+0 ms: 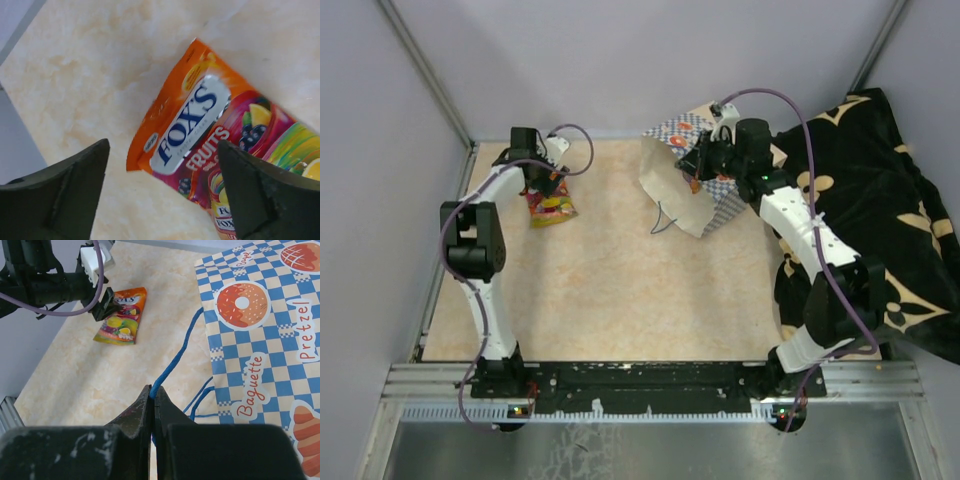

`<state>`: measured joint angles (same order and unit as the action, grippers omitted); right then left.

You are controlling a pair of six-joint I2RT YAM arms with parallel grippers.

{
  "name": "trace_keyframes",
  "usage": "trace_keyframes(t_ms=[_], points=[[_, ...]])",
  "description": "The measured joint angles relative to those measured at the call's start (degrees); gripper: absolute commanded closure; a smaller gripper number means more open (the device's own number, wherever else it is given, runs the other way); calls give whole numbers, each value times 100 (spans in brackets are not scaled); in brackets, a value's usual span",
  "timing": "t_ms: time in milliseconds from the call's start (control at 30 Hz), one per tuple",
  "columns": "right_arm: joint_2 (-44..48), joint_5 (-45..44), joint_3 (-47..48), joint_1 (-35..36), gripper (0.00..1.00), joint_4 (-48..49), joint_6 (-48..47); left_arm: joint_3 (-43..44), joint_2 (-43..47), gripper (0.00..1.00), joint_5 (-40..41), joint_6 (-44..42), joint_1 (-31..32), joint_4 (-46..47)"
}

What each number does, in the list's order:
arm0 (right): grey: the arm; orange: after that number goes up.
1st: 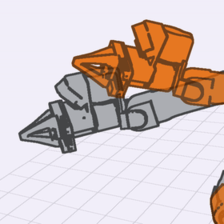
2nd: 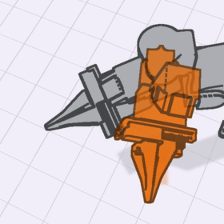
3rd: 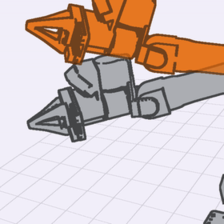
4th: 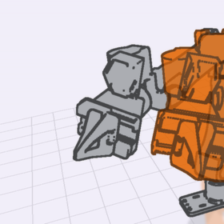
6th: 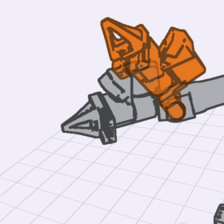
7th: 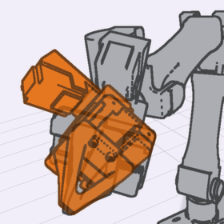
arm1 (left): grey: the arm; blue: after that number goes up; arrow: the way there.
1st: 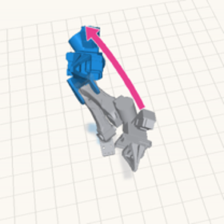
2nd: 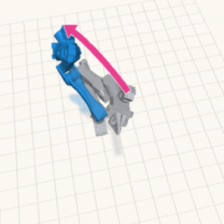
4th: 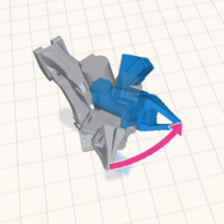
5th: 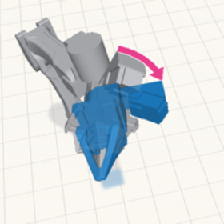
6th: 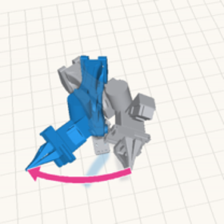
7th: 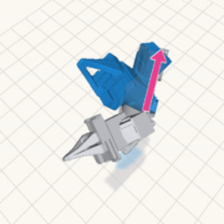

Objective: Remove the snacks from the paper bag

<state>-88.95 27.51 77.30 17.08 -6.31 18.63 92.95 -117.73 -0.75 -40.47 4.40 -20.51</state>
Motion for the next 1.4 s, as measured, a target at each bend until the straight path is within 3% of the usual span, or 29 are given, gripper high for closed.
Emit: trace_keyframes(t_ms=[133,300,500,600,667,900,1067,1233,1400], points=[[0,-7,-87,0,100,-37,-13,-96,-31,0,365,518,-133,328],[0,-20,-205,0,100,-31,-13,-446,1095,10,560,2540,-85,411],[0,-2,-343,57,100,72,2,-1580,2103,40,352,4944,-74,1115],[0,0,-446,96,100,118,7,-2044,1908,52,216,5764,-103,1338],[0,0,-529,118,100,129,9,-2081,1582,54,133,6161,-136,1425],[0,-2,-798,129,100,160,9,-1801,564,51,9,6819,-254,1552],[13,-7,-804,129,100,164,4,-1882,463,50,-15,6935,-286,1781],[35,-17,-804,129,100,179,9,-1864,487,28,31,6463,-302,1762],[35,-20,-804,168,100,205,7,-1475,461,11,155,5525,-400,1049]])
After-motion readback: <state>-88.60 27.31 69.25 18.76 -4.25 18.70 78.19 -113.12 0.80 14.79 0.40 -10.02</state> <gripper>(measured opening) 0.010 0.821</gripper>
